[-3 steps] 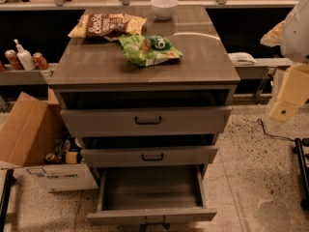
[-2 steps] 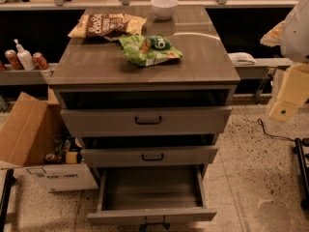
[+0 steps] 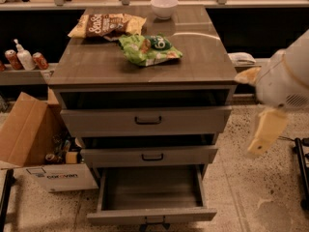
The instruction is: Close bottom drawer
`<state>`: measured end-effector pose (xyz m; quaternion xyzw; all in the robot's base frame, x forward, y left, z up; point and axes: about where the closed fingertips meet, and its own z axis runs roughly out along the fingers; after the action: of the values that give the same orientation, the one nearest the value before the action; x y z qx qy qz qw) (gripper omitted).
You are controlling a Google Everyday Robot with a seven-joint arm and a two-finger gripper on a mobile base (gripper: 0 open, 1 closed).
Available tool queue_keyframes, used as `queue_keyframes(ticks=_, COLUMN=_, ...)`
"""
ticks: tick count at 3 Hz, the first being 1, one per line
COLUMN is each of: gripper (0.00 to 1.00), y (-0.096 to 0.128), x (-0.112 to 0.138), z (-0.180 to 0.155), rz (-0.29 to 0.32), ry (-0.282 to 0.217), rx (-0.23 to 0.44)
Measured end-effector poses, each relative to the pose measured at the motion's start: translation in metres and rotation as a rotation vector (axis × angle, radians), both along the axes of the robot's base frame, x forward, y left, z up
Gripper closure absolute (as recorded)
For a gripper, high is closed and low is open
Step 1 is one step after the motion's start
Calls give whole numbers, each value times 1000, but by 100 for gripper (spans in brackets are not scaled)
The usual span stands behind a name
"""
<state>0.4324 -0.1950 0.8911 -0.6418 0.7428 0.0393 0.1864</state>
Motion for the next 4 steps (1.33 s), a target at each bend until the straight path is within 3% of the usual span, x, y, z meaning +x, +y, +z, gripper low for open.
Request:
queue_keyframes(ticks=1, gripper=0, y=31, x=-15, z=-109, rz=92, ry=93, rx=142)
queue_keyframes(ticks=2, gripper=0, y=31, x=-15, z=-109, rz=93, ry=93, rx=142)
queue_keyframes(ticks=3, gripper=0, y=42, x=-18, z=-140, rz=118, ry=135, rx=128)
queue_keyframes(ticks=4, gripper=0, y=56, x=-30, z=-201, rz=174, ry=170, rx=142)
